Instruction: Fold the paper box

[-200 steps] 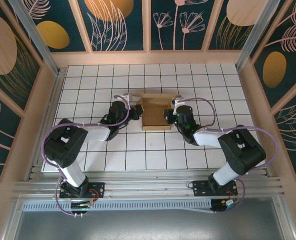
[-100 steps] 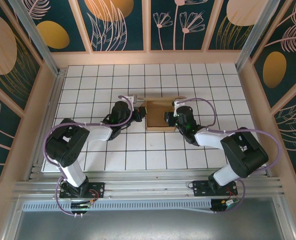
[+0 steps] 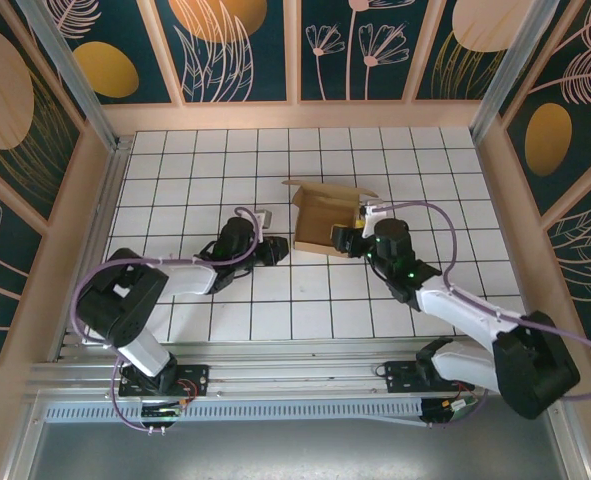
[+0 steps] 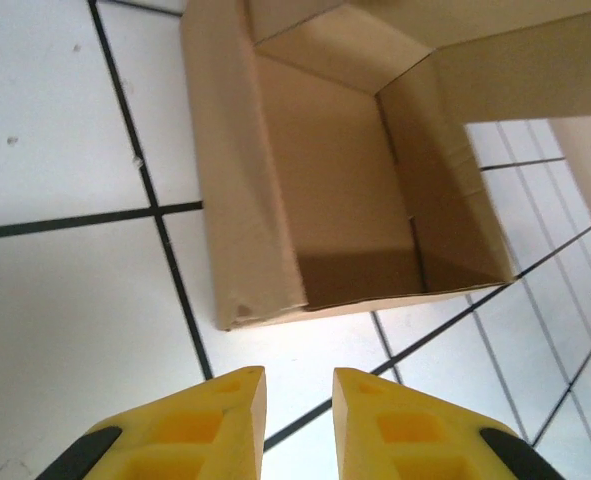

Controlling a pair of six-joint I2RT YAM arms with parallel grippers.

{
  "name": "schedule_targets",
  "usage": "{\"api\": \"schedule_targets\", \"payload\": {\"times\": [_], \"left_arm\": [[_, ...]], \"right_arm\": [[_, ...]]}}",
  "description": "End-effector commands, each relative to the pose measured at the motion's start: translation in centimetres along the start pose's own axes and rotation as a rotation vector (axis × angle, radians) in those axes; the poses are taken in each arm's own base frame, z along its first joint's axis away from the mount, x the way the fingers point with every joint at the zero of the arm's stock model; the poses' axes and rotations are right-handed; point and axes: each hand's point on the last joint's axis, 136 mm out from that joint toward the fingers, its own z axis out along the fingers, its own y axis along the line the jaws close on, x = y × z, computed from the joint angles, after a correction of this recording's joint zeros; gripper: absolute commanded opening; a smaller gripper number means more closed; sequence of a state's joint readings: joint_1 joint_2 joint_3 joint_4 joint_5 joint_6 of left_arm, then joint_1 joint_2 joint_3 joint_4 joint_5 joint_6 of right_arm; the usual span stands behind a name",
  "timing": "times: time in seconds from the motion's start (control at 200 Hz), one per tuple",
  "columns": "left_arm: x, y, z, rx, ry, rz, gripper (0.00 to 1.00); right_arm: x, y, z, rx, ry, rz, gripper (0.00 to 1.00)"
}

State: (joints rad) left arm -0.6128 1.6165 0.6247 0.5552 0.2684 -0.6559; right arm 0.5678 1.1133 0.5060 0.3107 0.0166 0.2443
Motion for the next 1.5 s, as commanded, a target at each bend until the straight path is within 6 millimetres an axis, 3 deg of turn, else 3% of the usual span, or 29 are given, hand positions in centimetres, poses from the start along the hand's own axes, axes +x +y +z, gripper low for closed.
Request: {"api": "schedule_targets", "payload": {"times": [0.0, 0.085, 0.155, 0.245, 0.375, 0.475, 0.586, 0.621, 0.801, 0.936, 1.096, 1.331, 1.497], "left_arm": [[-2.7, -2.4, -2.6, 0.040, -0.099, 0.017, 0.25], [-5.5, -2.8, -4.9, -0.037, -0.193, 0.024, 0.29], [-9.3, -3.6, -7.2, -0.113, -0.294, 0.034, 0.38], [-13.8, -4.2, -8.5, -0.212, -0.336, 0.022, 0.45], [-19.0, -4.1, -7.2, -0.223, -0.261, -0.025, 0.47], [-21.1, -3.3, -6.0, -0.145, -0.221, -0.047, 0.48], [-21.9, -2.2, -4.2, -0.106, -0.115, -0.031, 0.46], [-21.2, -1.4, -2.7, -0.100, -0.051, -0.036, 0.43], [-18.3, -2.5, 0.7, 0.069, 0.110, -0.085, 0.37], [-15.8, -3.2, 2.0, 0.140, 0.162, -0.105, 0.34], [-12.9, -5.1, 3.1, 0.222, 0.207, -0.125, 0.24], [-9.2, -4.5, 3.4, 0.211, 0.236, -0.183, 0.16], [-8.3, -3.7, 2.9, 0.180, 0.228, -0.206, 0.16]], "right_arm": [[-1.8, 1.8, -2.1, -0.082, 0.016, 0.006, 0.67], [-5.0, 3.9, -4.4, -0.159, -0.034, 0.035, 0.67], [-9.1, 2.9, -6.0, -0.153, -0.107, 0.117, 0.67], [-13.6, 1.2, -6.5, -0.182, -0.114, 0.218, 0.67], [-16.5, -3.2, -3.0, -0.175, 0.012, 0.326, 0.67], [-18.0, -4.5, -0.6, -0.233, 0.072, 0.358, 0.67], [-17.4, -6.0, 2.2, -0.221, 0.155, 0.377, 0.65], [-16.9, -6.1, 2.9, -0.221, 0.183, 0.381, 0.64], [-12.9, -5.2, 4.7, -0.244, 0.260, 0.405, 0.56], [-9.3, -4.7, 5.3, -0.206, 0.313, 0.408, 0.49], [-6.0, -4.4, 5.4, -0.155, 0.353, 0.407, 0.48], [-3.7, -4.6, 5.6, -0.103, 0.365, 0.400, 0.47], [-4.1, -4.2, 5.3, -0.117, 0.342, 0.420, 0.52]]}}
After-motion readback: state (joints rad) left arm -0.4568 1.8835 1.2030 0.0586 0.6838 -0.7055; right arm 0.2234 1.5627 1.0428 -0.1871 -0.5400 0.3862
